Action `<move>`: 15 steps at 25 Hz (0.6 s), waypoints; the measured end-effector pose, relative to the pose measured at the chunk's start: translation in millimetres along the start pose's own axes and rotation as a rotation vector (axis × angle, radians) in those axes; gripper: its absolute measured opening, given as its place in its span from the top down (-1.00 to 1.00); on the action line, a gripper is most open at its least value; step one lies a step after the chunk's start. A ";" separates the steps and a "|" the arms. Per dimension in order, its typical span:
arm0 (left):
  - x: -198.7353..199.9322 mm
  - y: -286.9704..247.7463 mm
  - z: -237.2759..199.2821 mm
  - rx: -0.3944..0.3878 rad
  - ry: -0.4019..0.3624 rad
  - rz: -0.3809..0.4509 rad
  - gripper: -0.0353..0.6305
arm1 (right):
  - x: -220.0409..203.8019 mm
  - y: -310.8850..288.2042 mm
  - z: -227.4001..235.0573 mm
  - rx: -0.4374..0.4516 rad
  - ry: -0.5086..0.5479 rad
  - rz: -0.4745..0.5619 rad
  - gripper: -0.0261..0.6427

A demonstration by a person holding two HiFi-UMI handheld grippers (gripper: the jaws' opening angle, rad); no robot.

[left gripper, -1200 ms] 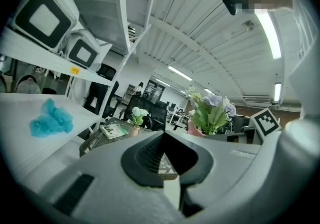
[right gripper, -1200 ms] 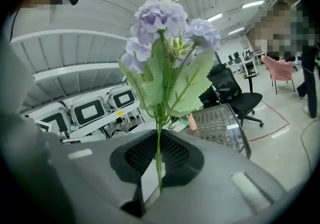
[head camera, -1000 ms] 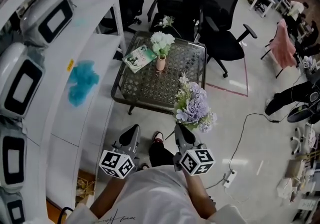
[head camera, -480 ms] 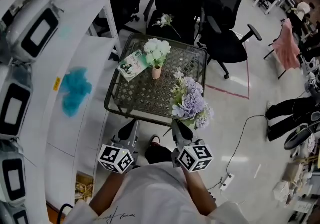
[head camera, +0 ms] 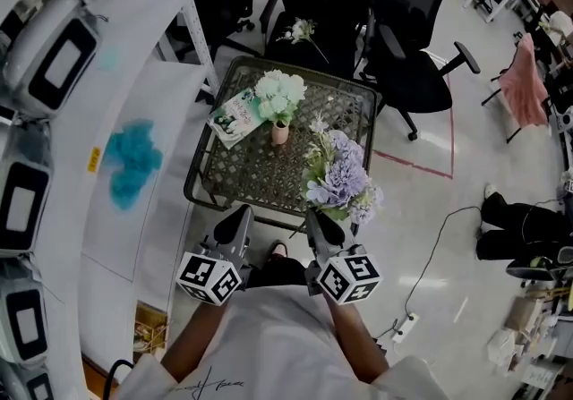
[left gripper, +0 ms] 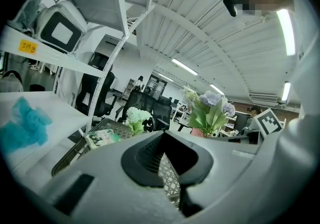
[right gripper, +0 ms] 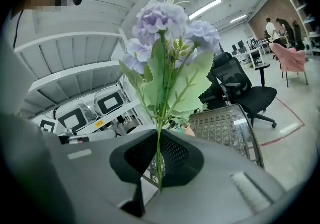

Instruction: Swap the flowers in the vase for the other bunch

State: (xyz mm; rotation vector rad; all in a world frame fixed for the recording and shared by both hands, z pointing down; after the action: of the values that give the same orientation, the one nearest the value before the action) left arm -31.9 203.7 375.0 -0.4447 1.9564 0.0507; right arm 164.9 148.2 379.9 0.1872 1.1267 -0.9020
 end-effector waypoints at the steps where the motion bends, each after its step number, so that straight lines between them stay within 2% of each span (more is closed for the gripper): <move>1: 1.2 -0.4 0.4 0.005 -0.002 -0.002 0.90 | -0.2 -0.4 -0.2 0.002 -0.004 0.001 0.84; 10: 11.2 -7.8 0.7 -0.011 -0.046 -0.012 0.90 | -6.9 -1.3 -1.1 -0.004 -0.050 0.023 0.84; 15: 23.5 -27.4 -10.3 -0.024 -0.055 -0.027 0.90 | 6.9 -12.8 1.8 -0.032 -0.053 0.037 0.84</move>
State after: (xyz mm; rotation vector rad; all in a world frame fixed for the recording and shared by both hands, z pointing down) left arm -40.1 169.1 362.9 -0.4811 1.8968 0.0686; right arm 158.1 135.3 378.8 0.1568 1.0847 -0.8509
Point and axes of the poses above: the fingertips, and each gripper's own axes: y backward along the fingers, z to its right, x out of its top, the point moved 7 cm from there along y, backward along the fingers, and after that the axes turned 1 degree about -x, right-handed, at the moved point
